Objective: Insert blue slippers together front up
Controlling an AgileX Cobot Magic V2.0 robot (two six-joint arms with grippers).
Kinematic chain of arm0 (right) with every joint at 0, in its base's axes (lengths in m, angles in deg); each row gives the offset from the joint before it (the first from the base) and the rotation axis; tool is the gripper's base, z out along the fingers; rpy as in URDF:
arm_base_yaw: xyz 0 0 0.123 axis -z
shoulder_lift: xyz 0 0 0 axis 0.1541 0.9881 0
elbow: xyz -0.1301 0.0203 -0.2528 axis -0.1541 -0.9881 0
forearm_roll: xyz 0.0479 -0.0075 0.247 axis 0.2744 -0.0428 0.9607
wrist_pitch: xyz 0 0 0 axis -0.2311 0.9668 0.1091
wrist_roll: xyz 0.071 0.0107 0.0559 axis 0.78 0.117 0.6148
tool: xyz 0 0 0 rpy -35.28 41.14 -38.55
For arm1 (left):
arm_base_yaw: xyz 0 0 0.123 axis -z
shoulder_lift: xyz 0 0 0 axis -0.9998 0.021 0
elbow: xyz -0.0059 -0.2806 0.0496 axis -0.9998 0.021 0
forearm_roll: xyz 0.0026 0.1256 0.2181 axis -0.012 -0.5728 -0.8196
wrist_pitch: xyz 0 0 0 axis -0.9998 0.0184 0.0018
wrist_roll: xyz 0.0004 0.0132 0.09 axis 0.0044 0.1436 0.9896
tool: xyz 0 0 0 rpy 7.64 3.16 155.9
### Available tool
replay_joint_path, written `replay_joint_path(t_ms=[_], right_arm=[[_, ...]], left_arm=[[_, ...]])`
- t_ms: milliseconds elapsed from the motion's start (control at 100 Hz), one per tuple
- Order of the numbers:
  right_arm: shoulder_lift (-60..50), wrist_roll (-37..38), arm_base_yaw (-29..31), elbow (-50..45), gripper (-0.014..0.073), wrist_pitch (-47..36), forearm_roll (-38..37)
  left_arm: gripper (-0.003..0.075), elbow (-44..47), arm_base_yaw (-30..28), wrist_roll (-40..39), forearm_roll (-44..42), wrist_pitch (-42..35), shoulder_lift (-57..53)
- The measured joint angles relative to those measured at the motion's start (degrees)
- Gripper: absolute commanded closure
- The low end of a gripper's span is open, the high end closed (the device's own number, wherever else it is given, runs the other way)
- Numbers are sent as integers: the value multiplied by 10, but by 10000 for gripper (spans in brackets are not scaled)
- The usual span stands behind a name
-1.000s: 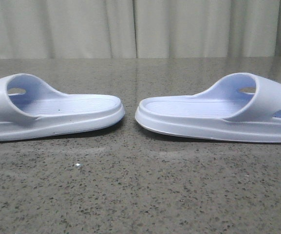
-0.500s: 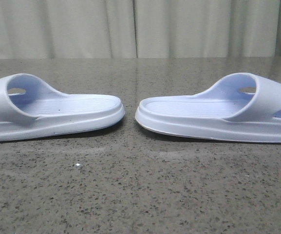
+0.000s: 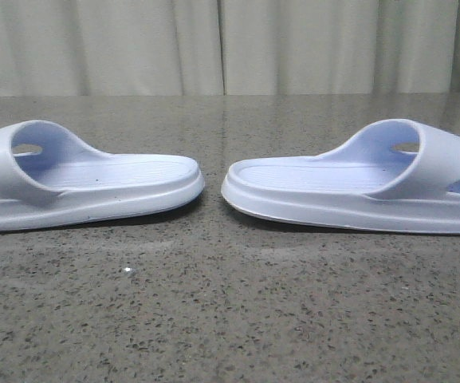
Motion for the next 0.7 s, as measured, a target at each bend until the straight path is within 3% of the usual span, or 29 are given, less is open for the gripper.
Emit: replay_joint_path(t_ms=[500,700], right_arm=[[0,0,0,0,700,0,0],[0,0,0,0,699,7,21]], left_arm=[[705,0,0,0,0,-1,0],[705,0,0,0,98,-41,0]])
